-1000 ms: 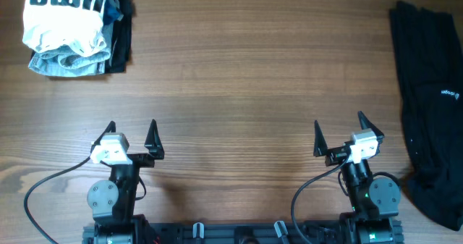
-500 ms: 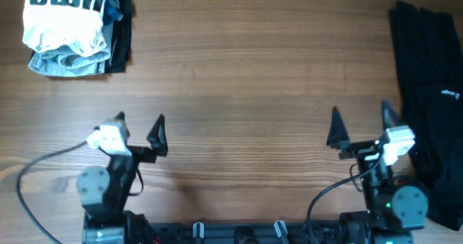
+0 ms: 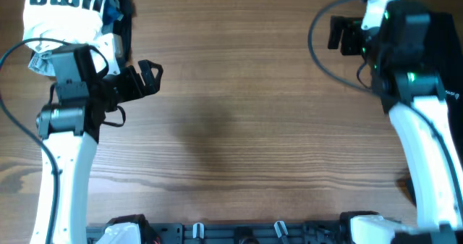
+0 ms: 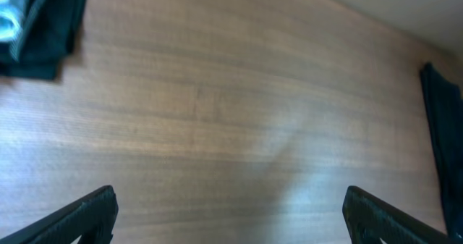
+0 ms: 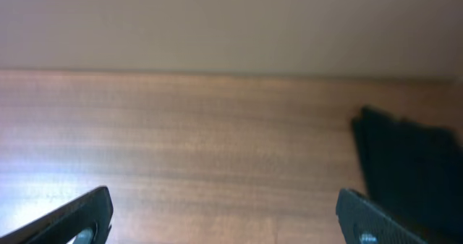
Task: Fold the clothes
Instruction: 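Reach the right gripper to the black shirt at the right edge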
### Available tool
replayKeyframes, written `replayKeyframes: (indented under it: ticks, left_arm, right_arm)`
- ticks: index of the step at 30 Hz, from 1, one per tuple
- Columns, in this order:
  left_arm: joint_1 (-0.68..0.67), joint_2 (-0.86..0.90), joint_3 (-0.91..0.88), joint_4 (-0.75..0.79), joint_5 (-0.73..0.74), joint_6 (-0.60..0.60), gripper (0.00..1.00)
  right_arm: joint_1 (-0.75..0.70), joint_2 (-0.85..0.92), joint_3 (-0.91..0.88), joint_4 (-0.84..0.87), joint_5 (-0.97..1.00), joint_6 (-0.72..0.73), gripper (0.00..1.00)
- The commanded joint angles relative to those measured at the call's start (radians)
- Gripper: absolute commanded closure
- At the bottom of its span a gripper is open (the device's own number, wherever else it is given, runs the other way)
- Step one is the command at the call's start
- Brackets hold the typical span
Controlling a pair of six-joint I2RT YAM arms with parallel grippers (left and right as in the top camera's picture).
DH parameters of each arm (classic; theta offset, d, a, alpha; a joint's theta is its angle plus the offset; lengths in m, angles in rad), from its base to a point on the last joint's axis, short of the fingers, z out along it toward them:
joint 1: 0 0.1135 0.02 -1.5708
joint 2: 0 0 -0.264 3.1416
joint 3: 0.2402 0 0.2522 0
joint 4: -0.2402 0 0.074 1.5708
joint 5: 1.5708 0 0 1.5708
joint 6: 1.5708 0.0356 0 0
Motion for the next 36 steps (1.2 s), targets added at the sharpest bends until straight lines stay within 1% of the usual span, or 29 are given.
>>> replayKeyframes:
  ticks: [1,3,4,5,6,7,8,10,13,15,17,18,22,24,26,28,30,33,35,36]
  left_arm:
    - [0.004,0.092,0.031,-0.062,0.044,-0.002,0.00]
    - [0.004,0.155,0.031,-0.065,0.043,-0.002,0.00]
    - [0.004,0.173,0.031,-0.072,0.045,-0.002,0.00]
    - [0.004,0.194,0.031,-0.078,0.046,-0.002,0.00]
    - [0.004,0.212,0.031,-0.080,0.045,-0.002,0.00]
    - [0.004,0.224,0.031,-0.079,0.045,-0.002,0.00]
    - [0.004,0.228,0.031,-0.079,0.045,-0.002,0.00]
    - [0.004,0.228,0.031,-0.074,0.037,-0.002,0.00]
    - [0.004,0.228,0.031,-0.071,0.034,-0.002,0.00]
    - [0.004,0.228,0.031,-0.054,0.034,-0.002,0.00]
    - [0.004,0.228,0.031,-0.053,0.034,-0.002,0.00]
    - [0.004,0.228,0.031,-0.052,0.034,-0.002,0.00]
    - [0.003,0.228,0.027,-0.048,0.034,-0.002,0.00]
    - [0.004,0.231,0.027,-0.045,0.034,-0.002,0.00]
    - [0.003,0.233,0.027,-0.040,0.034,-0.002,0.00]
    - [0.004,0.235,0.027,-0.041,0.034,-0.002,0.00]
    - [0.004,0.243,0.027,-0.031,0.034,-0.002,0.00]
    - [0.003,0.264,0.027,-0.022,0.034,-0.002,0.00]
    - [0.003,0.281,0.027,-0.023,0.034,-0.002,0.00]
    - [0.003,0.285,0.027,-0.022,0.035,-0.003,0.00]
  right_arm:
    - [-0.031,0.128,0.056,-0.016,-0.115,-0.005,0.00]
    - [-0.030,0.196,0.056,-0.038,-0.114,-0.008,0.00]
    - [-0.030,0.212,0.056,-0.048,-0.097,-0.042,0.00]
    - [-0.033,0.224,0.056,-0.057,-0.023,-0.056,0.00]
    - [-0.048,0.226,0.056,-0.056,0.093,-0.016,0.00]
    - [-0.075,0.225,0.056,-0.057,0.158,0.004,0.00]
    - [-0.111,0.225,0.056,-0.061,0.171,0.005,0.00]
    - [-0.281,0.226,0.056,-0.091,0.162,0.060,0.00]
    - [-0.545,0.234,0.056,-0.127,0.052,0.145,0.00]
    - [-0.706,0.266,0.056,-0.163,0.050,0.180,0.02]
    - [-0.814,0.336,0.055,-0.196,0.045,0.180,0.04]
    - [-0.840,0.369,0.055,-0.202,0.033,0.182,0.04]
    - [-0.917,0.488,0.054,-0.231,-0.026,0.157,0.05]
    - [-0.919,0.533,0.053,-0.232,-0.021,0.074,0.09]
    - [-0.924,0.558,0.053,-0.219,-0.017,0.069,0.10]
    - [-0.924,0.560,0.053,-0.200,-0.014,0.057,0.10]
    - [-0.925,0.567,0.052,-0.191,0.046,-0.005,0.04]
    - [-0.927,0.594,0.042,-0.193,0.050,-0.029,0.04]
    - [-0.927,0.594,0.019,-0.180,0.058,-0.030,0.12]
    - [-0.927,0.594,0.019,-0.179,0.058,-0.029,0.20]
